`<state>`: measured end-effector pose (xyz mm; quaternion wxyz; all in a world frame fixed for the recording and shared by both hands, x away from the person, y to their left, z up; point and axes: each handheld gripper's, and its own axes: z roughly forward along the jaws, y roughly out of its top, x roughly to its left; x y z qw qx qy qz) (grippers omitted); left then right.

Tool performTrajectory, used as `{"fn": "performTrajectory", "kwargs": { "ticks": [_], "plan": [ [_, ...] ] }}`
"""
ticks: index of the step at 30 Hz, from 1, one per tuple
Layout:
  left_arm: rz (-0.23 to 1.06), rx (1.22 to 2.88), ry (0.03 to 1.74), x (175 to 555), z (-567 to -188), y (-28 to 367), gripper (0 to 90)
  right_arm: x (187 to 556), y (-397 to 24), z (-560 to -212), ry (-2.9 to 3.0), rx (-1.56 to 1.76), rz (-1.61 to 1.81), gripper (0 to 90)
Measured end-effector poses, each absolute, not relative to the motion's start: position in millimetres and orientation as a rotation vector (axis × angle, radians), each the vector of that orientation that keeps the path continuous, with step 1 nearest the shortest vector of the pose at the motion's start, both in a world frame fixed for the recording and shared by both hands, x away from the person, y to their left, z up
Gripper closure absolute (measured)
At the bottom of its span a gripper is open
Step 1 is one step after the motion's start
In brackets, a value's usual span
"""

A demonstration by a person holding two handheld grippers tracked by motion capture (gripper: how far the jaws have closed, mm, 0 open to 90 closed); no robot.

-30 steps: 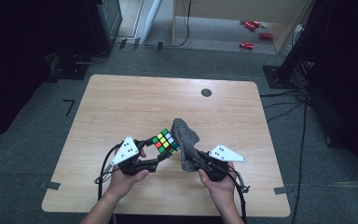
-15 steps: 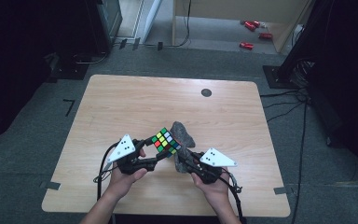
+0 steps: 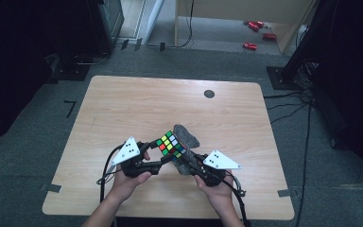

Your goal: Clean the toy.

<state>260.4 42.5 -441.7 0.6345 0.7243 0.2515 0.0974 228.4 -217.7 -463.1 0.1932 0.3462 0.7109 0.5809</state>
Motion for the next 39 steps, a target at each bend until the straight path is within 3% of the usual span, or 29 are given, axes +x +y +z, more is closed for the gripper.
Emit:
{"fn": "performTrajectory", "kwargs": {
  "ticks": [6,14,20,31,39],
  "plan": [
    [0.234,1.665,0.573,260,-442,43,35.3,223,-198,-470,2.105,0.879,1.587,73.7],
    [0.215,1.637,0.597,263,-441,49,35.3,228,-217,-459,2.015,0.938,1.656,74.1],
    [0.207,1.631,0.606,265,-441,51,35.3,219,-193,-468,2.158,0.769,1.599,73.6],
    [0.252,1.641,0.631,269,-442,58,35.3,242,-263,-464,1.912,1.105,1.416,73.7],
    [0.258,1.662,0.636,270,-447,55,35.3,253,-275,-489,1.95,1.228,1.201,72.4]
  ]
}}
